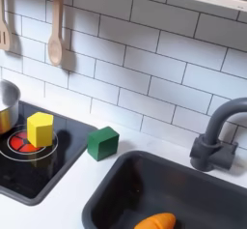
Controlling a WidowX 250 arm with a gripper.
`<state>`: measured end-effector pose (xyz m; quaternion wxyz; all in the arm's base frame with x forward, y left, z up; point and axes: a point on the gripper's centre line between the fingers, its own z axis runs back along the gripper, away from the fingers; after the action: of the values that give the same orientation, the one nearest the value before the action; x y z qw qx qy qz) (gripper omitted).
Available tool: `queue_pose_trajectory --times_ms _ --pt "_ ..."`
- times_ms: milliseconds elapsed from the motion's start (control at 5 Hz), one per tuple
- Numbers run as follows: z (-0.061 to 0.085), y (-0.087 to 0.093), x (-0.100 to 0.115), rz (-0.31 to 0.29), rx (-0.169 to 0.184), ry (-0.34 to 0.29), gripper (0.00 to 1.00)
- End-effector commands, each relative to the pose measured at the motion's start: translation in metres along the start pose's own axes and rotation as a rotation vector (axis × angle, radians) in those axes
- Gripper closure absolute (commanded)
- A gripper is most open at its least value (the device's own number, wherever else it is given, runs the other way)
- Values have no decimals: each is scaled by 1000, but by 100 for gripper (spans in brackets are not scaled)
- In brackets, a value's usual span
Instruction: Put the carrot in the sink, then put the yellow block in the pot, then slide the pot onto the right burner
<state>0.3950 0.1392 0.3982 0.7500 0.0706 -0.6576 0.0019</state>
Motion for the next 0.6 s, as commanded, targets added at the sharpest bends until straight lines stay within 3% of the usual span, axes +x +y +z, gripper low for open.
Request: queue_pose_trajectory --times_ms 0,200,400 --pt "19 -8 -7 25 -50 16 100" --pt "33 -6 -6 24 -48 34 100" --pt "28 -14 -26 5 -55 142 100"
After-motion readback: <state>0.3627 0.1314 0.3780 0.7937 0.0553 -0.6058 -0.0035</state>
